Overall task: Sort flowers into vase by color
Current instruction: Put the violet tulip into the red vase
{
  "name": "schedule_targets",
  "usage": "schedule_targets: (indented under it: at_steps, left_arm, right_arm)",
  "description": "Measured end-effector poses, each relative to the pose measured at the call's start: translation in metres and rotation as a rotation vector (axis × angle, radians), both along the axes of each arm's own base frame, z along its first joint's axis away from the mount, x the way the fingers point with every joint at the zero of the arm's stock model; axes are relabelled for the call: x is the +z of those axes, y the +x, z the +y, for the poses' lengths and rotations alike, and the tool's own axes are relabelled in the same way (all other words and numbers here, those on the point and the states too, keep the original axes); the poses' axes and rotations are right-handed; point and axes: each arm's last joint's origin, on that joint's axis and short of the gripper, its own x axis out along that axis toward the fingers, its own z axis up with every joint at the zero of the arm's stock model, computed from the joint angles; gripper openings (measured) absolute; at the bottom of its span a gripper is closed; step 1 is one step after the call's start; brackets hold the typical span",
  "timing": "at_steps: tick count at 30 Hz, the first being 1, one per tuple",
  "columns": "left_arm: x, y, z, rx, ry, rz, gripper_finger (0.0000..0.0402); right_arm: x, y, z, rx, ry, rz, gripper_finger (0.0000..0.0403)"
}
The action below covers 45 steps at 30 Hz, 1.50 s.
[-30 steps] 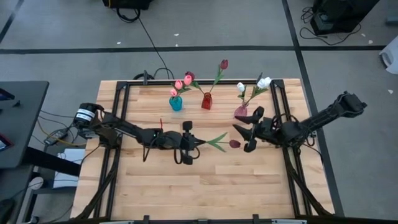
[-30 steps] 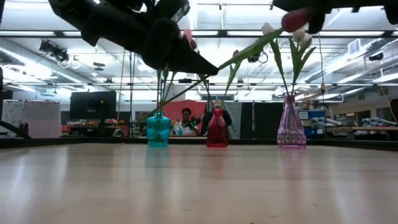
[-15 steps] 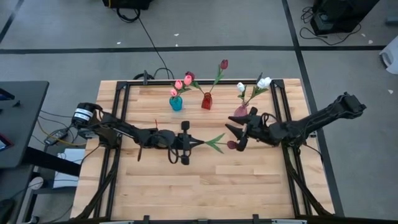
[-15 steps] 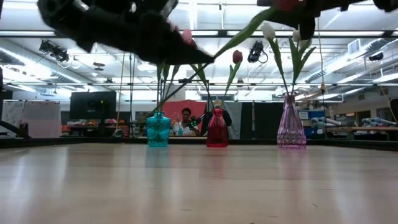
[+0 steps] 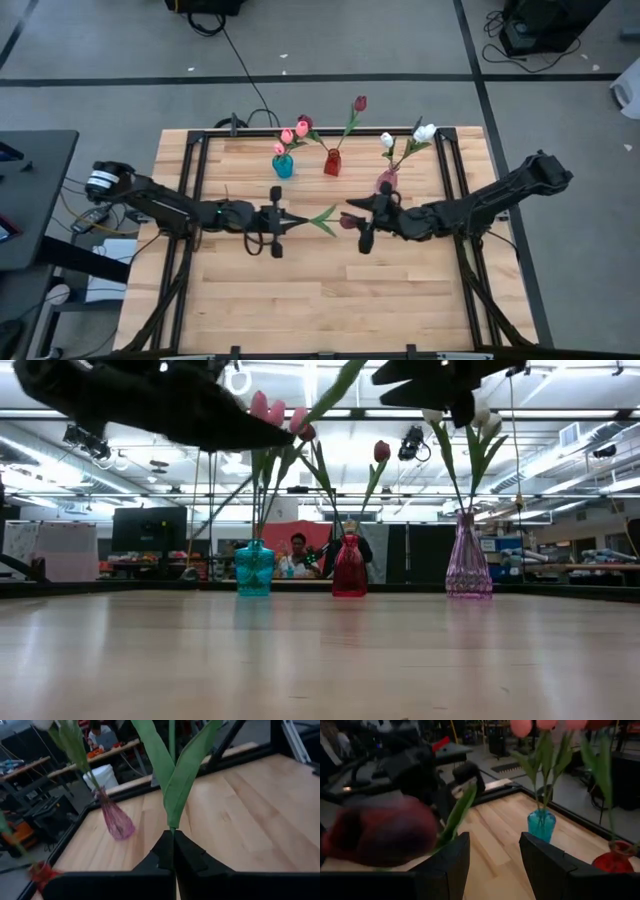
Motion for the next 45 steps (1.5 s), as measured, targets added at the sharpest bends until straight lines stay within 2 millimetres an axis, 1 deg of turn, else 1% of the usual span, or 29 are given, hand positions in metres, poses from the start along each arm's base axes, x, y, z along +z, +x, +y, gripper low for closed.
schedule_targets:
  at_steps: [3,5,9,11,18,24,27,31,35,37,39,42,45]
  left_arm:
    - [0.001,-0.009,0.002,0.002,-0.004,-0.024,0.0005]
    - [0.000,-0.015,0.003,0.002,-0.007,-0.040,0.0005]
    - [0.004,-0.018,0.003,-0.004,-0.013,-0.074,0.0005]
    - [0.007,-0.017,0.002,-0.028,-0.021,-0.090,0.0005]
    - [0.005,-0.017,0.002,-0.033,-0.021,-0.082,0.0005]
    - [0.005,-0.016,0.002,-0.027,-0.021,-0.085,0.0005]
    - [0.005,-0.016,0.003,-0.003,-0.015,-0.089,0.0005]
    - [0.005,-0.016,0.008,0.086,-0.006,-0.091,0.0005]
    - [0.007,-0.016,0.010,0.106,-0.030,-0.119,0.0005]
    - [0.010,-0.016,0.010,0.102,-0.043,-0.144,0.0005]
    - [0.011,-0.014,0.009,0.074,-0.053,-0.169,0.0005]
    - [0.009,-0.011,0.006,0.010,-0.069,-0.186,0.0005]
    - [0.006,-0.006,0.004,-0.015,-0.086,-0.224,0.0005]
  right_arm:
    - [-0.004,0.009,0.000,0.035,0.019,0.016,0.0185]
    - [-0.005,0.016,-0.002,0.060,0.066,0.008,0.0185]
    - [-0.014,0.022,-0.008,0.085,0.130,0.036,0.0185]
    - [-0.018,0.021,-0.009,0.075,0.136,0.060,0.0185]
    - [-0.014,0.020,-0.010,0.066,0.138,0.042,0.0185]
    - [-0.027,0.025,-0.009,0.055,0.093,0.109,0.0185]
    - [-0.032,0.024,-0.010,0.070,0.084,0.156,0.0185]
    - [-0.037,0.022,-0.012,0.109,0.092,0.228,0.0185]
    - [-0.035,0.025,-0.016,0.104,0.083,0.200,0.0185]
    - [-0.034,0.030,-0.017,0.102,0.083,0.151,0.0185]
    - [-0.035,0.039,-0.017,0.151,0.078,0.097,0.0185]
    - [-0.044,0.050,-0.013,0.233,0.075,0.052,0.0185]
    - [-0.055,0.057,-0.012,0.240,0.072,0.056,0.0185]
